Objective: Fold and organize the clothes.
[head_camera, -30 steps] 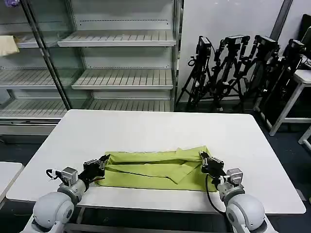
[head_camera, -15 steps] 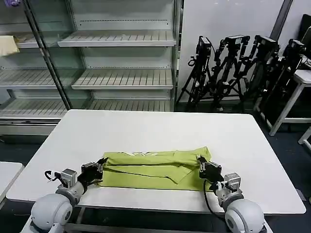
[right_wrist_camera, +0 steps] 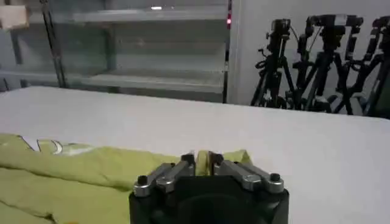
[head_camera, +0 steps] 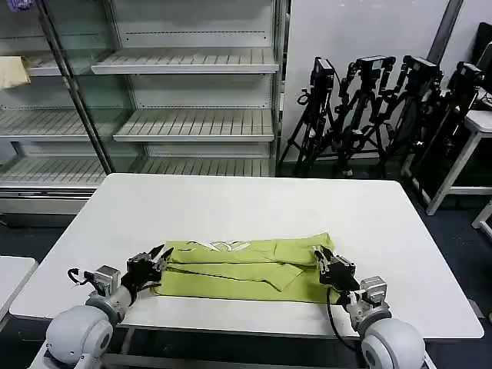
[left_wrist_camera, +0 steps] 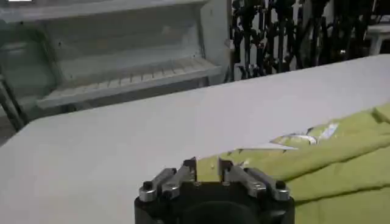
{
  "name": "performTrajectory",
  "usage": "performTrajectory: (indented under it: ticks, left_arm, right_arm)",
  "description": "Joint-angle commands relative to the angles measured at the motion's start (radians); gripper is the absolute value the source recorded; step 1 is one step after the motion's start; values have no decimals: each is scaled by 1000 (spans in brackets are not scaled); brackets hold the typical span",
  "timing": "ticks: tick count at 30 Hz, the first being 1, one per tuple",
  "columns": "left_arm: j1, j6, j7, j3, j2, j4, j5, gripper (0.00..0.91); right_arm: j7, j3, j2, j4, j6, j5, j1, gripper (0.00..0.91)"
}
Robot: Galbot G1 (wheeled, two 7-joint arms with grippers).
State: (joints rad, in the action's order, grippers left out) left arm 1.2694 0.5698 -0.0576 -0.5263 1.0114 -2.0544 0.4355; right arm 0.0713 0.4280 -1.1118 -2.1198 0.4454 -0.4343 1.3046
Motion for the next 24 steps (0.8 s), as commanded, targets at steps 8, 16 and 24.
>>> performTrajectory:
  ticks: [8, 16, 24]
  left_arm:
    - [50, 6, 427, 74, 69, -28, 299, 907]
    - [22, 6, 448, 92, 89, 15, 327, 907]
    - [15, 7, 455, 109, 103, 45, 317, 715]
  right_arm:
    - [-34, 153, -1, -143, -29, -18, 119, 907]
    - [-36, 170, 4, -164, -32, -22, 137, 907]
    - [-39, 178, 9, -161, -41, -22, 151, 907]
